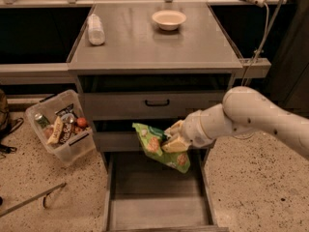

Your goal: Place green rice chip bag into bottom drawer

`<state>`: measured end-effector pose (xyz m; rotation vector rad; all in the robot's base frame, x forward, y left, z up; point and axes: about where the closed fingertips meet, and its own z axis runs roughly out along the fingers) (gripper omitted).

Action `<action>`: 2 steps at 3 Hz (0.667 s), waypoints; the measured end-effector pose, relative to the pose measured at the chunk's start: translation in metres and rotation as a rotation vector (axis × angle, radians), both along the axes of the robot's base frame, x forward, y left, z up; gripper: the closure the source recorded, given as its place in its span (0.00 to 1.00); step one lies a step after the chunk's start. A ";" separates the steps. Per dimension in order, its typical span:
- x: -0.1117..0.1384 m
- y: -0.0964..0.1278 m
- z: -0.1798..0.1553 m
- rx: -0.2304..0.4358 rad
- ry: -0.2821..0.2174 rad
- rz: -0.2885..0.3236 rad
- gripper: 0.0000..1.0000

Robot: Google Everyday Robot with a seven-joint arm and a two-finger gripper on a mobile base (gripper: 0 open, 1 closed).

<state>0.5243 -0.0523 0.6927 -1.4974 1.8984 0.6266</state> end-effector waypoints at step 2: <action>-0.004 -0.043 -0.174 -0.015 0.089 -0.136 1.00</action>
Offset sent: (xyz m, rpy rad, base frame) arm 0.0013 -0.0675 -0.2804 -0.0250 0.1367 -0.2178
